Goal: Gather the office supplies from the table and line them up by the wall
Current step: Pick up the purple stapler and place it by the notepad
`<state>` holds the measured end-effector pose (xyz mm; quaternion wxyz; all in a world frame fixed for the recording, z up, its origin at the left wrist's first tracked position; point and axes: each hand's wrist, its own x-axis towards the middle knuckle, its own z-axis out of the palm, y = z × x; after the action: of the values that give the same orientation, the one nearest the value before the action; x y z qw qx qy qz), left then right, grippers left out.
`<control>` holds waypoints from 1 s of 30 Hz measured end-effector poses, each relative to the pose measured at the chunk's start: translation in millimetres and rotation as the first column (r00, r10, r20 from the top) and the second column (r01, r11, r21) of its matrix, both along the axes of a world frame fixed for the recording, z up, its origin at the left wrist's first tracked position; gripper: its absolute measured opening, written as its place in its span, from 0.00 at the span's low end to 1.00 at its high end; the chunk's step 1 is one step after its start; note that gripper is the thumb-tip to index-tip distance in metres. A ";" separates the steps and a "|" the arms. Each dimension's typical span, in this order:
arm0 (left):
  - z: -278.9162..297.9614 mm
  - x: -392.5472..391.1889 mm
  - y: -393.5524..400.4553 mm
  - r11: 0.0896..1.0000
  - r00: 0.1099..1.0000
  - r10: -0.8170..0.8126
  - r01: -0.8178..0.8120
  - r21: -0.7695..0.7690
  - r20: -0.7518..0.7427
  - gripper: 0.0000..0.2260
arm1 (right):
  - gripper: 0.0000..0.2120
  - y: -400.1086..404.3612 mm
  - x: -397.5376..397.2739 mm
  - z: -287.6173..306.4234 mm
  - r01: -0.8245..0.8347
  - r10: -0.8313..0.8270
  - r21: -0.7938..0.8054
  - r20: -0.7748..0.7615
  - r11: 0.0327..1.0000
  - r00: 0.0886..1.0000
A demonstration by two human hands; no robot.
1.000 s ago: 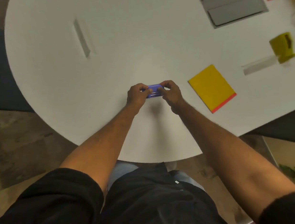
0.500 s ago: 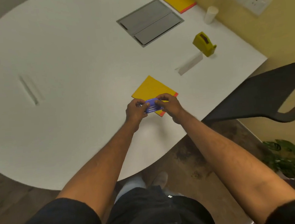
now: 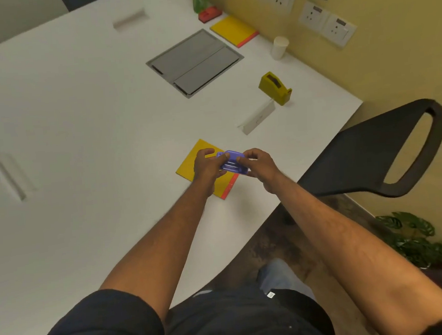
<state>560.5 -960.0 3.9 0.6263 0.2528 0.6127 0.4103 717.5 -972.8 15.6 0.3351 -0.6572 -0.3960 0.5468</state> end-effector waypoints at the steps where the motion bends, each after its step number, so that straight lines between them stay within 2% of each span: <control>1: 2.0 7.2 5.7 1.000 1.000 0.008 -0.008 0.000 0.017 0.24 | 0.05 5.9 5.6 1.5 0.000 0.000 -0.004 0.006 1.000 1.000; 6: 2.7 50.8 35.9 0.998 0.998 0.065 -0.065 0.007 0.009 0.23 | 0.07 40.5 43.0 1.3 -0.030 0.031 -0.018 0.026 0.999 0.999; 10: 0.8 90.3 62.0 0.991 0.990 0.135 -0.135 -0.009 0.031 0.23 | 0.06 72.3 79.4 1.5 -0.115 0.115 -0.010 0.069 0.993 0.991; 18: -5.8 141.8 98.8 0.965 0.965 0.261 -0.260 -0.042 0.011 0.24 | 0.14 130.1 133.0 5.0 -0.253 0.254 -0.024 0.111 0.967 0.961; 24: -7.0 149.5 122.2 0.962 0.962 0.272 -0.272 -0.029 0.005 0.14 | 0.14 160.9 143.0 1.0 -0.277 0.279 -0.033 0.108 0.960 0.954; 30: -5.5 147.8 166.3 0.977 0.978 0.209 -0.209 -0.048 -0.010 0.18 | 0.13 197.7 145.7 0.4 -0.233 0.233 -0.018 0.116 0.972 0.966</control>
<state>708.3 -793.7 -1.6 0.5844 0.1723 0.6472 0.4582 863.2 -775.1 16.1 0.2434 -0.6378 -0.4883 0.5436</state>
